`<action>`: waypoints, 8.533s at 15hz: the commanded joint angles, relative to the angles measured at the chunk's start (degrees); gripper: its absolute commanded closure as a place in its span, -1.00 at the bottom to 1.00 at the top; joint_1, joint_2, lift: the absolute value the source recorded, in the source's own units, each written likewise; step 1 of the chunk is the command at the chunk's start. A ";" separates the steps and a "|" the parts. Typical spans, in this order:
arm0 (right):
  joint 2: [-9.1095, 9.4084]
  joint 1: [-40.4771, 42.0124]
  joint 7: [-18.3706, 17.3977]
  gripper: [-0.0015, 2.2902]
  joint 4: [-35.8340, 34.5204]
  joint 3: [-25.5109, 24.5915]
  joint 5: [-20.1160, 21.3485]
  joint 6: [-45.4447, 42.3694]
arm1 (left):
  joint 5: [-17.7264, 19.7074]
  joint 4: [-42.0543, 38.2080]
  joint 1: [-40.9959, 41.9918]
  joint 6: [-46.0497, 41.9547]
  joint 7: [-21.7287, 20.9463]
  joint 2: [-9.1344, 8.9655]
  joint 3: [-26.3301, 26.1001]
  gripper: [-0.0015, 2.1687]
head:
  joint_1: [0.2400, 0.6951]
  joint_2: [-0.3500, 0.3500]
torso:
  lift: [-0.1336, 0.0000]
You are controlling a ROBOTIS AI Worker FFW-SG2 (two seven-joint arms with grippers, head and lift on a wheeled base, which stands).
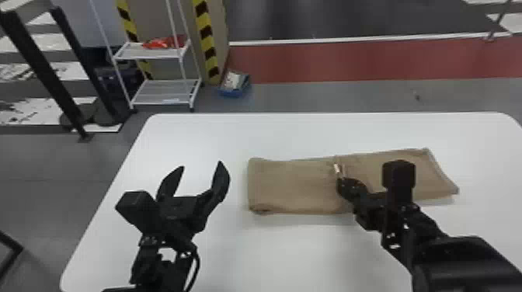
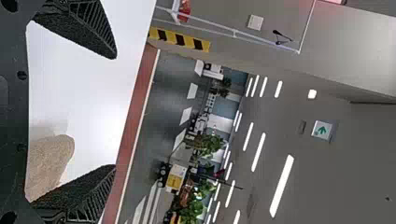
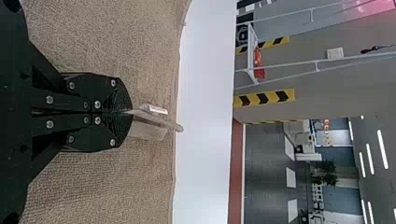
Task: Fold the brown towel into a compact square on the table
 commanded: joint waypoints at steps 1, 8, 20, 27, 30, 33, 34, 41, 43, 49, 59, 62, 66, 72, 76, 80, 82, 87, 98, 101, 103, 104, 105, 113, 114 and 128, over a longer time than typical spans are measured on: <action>0.03 0.27 -0.06 0.23 -0.01 -0.17 -0.21 -0.10 | 0.10 0.14 0.06 0.00 0.00 0.01 0.10 -0.97 | 1.00 0.31 | -0.49; -0.06 5.81 -0.41 -0.20 -9.15 -2.80 -1.44 0.25 | 0.19 0.22 0.06 0.00 0.00 0.01 0.10 -0.97 | 1.00 0.29 | -0.49; 0.12 3.52 -0.85 -0.34 -6.25 -1.22 0.14 2.19 | 0.36 0.84 -0.11 0.00 -0.18 0.18 0.28 -0.97 | 1.00 0.29 | -0.49; 0.12 3.35 -1.11 -0.61 -5.64 -1.75 0.23 2.01 | 0.45 1.01 -0.29 0.00 -0.35 0.18 0.10 -0.97 | 1.00 0.28 | -0.49; 0.12 1.41 -1.20 -0.59 -2.30 -0.78 1.81 2.01 | 0.45 1.01 -0.29 0.00 -0.35 0.27 0.19 -0.97 | 1.00 0.27 | -0.49; 0.21 0.62 -1.20 -0.57 -0.01 -0.43 2.34 1.83 | 0.54 1.45 -0.46 0.00 -0.35 0.45 0.10 -0.97 | 1.00 0.29 | -0.49; 0.21 0.62 -1.20 -0.43 0.08 -0.34 2.34 1.66 | 0.54 1.54 -0.55 0.00 -0.35 0.54 0.10 -0.97 | 1.00 0.29 | -0.49; 0.21 2.03 -0.67 -0.27 -2.21 -0.25 1.72 0.96 | 0.54 1.54 -0.55 0.00 -0.35 0.54 0.02 -0.97 | 1.00 0.30 | -0.49; 0.21 2.29 -0.76 -0.27 -2.47 -0.43 1.55 0.78 | 0.54 1.72 -0.55 0.00 -0.35 0.54 0.10 -0.97 | 1.00 0.31 | -0.49; 0.21 2.12 -0.85 -0.36 -3.26 -0.52 1.55 0.78 | 0.63 1.81 -0.55 0.00 -0.35 0.54 0.10 -0.97 | 1.00 0.31 | -0.49; 0.29 -1.31 -0.94 -0.36 -2.38 0.01 3.30 4.47 | 0.63 2.42 -0.82 0.00 -0.35 0.54 0.10 -0.97 | 1.00 0.31 | -0.49; 0.29 -1.31 -0.94 -0.36 -2.03 -0.08 3.13 4.65 | 0.63 2.68 -0.90 0.00 -0.44 0.54 0.10 -0.97 | 1.00 0.30 | -0.49; 0.29 -1.31 -0.94 -0.36 -2.12 0.01 2.95 4.47 | 0.63 2.77 -0.90 0.00 -0.62 0.54 0.10 -0.97 | 1.00 0.30 | -0.49; 0.29 -1.66 -0.94 -0.12 -2.12 0.19 3.57 5.35 | 0.63 2.95 -0.99 0.00 -0.62 0.54 0.02 -0.97 | 1.00 0.29 | -0.48; 0.29 -1.93 -0.94 0.13 -2.12 0.45 3.92 6.23 | 0.63 3.04 -0.99 0.00 -0.62 0.54 0.02 -0.97 | 1.00 0.30 | -0.48; 0.29 -1.05 -0.94 0.13 -3.79 0.19 3.22 6.05 | 0.63 3.04 -0.99 0.00 -0.62 0.54 0.10 -0.97 | 1.00 0.30 | -0.48; 0.29 0.27 -0.76 0.13 -9.15 -0.08 2.69 7.11 | 0.63 3.04 -0.99 0.00 -0.62 0.54 0.19 -0.97 | 1.00 0.31 | -0.48; -0.15 4.40 0.03 0.13 -19.26 -7.64 -1.88 11.85 | 1.24 2.86 -0.73 -1.23 -0.70 0.71 0.54 -0.97 | 1.00 0.26 | -0.48; -0.85 4.22 1.88 0.13 -18.99 -16.43 -4.87 15.54 | 0.98 3.39 -0.64 -2.64 -0.62 1.06 -0.07 -0.96 | 1.00 -0.02 | -0.48; -1.03 1.50 2.23 0.13 -14.34 -15.99 -4.52 15.02 | 0.98 3.39 -0.82 -2.64 -0.70 1.06 -0.51 -0.96 | 1.00 -0.07 | -0.48; -1.11 1.32 3.19 0.13 -17.50 -19.33 -7.15 17.30 | 1.07 3.39 -0.73 -2.64 -0.62 1.24 -0.16 -0.96 | 1.00 -0.08 | -0.48; -1.46 1.24 3.19 0.13 -19.43 -21.70 -8.47 18.88 | 1.15 3.39 -0.64 -2.64 -0.53 1.41 -0.07 -0.96 | 1.00 -0.08 | -0.48; -2.17 1.06 3.19 0.13 -19.70 -23.46 -9.18 19.06 | 1.42 3.65 -0.73 -2.64 -0.53 1.50 -0.07 -0.96 | 1.00 -0.10 | -0.48; -4.10 -4.48 7.68 0.13 -6.43 -24.69 -9.53 12.73 | 1.51 5.50 -1.70 -2.99 -0.62 1.50 -0.69 -0.96 | 1.00 -0.29 | -0.48; -4.37 -4.83 7.94 0.13 -7.31 -25.48 -10.93 12.73 | 1.51 5.50 -1.70 -2.99 -0.62 1.50 -0.60 -0.95 | 1.00 -0.29 | -0.48; -11.31 -9.57 9.17 -0.94 7.72 -30.84 -7.77 11.85 | 1.59 6.99 -2.05 -3.51 -0.70 1.50 -1.48 -0.95 | 1.00 -0.58 | -0.48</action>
